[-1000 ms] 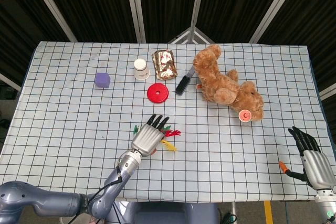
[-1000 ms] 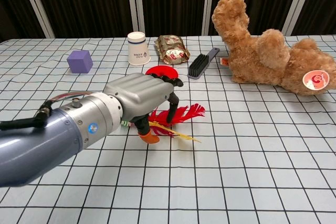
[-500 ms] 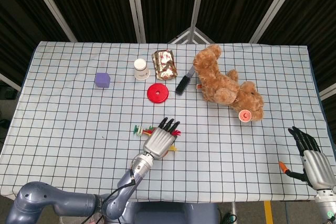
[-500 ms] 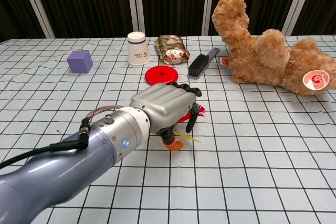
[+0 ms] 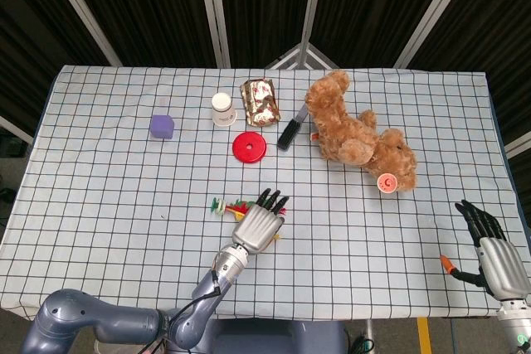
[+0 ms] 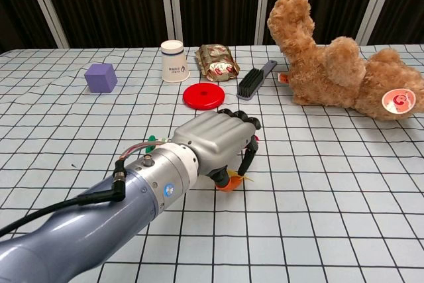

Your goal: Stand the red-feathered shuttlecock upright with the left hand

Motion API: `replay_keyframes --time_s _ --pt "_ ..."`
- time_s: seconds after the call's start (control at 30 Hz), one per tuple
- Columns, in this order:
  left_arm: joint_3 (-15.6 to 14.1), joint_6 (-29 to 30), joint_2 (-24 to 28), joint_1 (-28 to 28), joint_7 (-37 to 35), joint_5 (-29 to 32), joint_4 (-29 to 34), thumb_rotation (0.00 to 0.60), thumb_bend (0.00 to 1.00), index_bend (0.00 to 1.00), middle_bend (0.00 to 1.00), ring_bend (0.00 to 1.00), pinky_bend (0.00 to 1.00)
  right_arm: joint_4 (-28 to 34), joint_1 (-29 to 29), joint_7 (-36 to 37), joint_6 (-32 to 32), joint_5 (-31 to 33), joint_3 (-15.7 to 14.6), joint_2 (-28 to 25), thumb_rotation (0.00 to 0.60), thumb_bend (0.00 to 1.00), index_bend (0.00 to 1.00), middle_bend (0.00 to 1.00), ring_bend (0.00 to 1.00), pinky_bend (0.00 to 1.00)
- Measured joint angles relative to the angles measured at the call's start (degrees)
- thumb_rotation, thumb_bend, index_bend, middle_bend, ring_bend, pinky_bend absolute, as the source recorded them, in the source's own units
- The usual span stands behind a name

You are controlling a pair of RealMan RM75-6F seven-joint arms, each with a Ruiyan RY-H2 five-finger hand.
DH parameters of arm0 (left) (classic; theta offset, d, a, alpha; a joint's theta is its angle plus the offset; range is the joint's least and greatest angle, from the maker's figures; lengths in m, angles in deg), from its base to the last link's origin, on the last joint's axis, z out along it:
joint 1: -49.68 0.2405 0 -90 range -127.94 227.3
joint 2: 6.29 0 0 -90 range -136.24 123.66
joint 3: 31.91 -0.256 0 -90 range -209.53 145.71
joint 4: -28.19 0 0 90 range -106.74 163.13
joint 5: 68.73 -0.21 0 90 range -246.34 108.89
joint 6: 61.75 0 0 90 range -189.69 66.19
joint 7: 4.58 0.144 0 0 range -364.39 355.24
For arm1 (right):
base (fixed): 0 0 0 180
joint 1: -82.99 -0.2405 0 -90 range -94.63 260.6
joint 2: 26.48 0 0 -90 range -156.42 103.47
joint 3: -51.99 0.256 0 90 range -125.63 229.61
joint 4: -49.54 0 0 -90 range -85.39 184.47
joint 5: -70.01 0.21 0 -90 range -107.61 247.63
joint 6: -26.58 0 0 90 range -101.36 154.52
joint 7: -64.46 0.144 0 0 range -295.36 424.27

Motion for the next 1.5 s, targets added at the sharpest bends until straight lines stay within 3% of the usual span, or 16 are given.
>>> replay_keyframes --time_s 0.37,0.87,1.37,1.5 --pt "0.65 1.63 1.99 0.53 -0.87 -1.01 3.0 0.6 0.61 0.63 0.08 0.0 0.0 -0.12 -0.01 0.3 -0.15 0.18 0.04 -0.12 0.6 0.34 0.0 0.0 0.0 0.0" --pt "2.42 9.0 15.67 6.0 -7.64 -6.56 17.87 0.6 0.62 0.65 0.09 0.0 0.0 0.06 0.05 -0.38 -0.12 0.18 -0.03 -0.06 0.6 0.34 0.0 0.0 0.0 0.0" --pt "-1.3 14.2 25.92 14.45 -18.19 -10.06 24.95 0.6 0.62 0.64 0.08 0.0 0.0 0.5 0.01 -1.09 -0.54 0.59 -0.04 0.09 0.6 0.34 0.0 0.0 0.0 0.0" --pt "-2.75 14.93 27.12 16.1 -20.46 -11.44 25.48 0.6 0.6 0.56 0.03 0.0 0.0 0.56 0.02 -1.42 -0.57 0.58 -0.09 0.2 0.6 0.34 0.0 0.0 0.0 0.0"
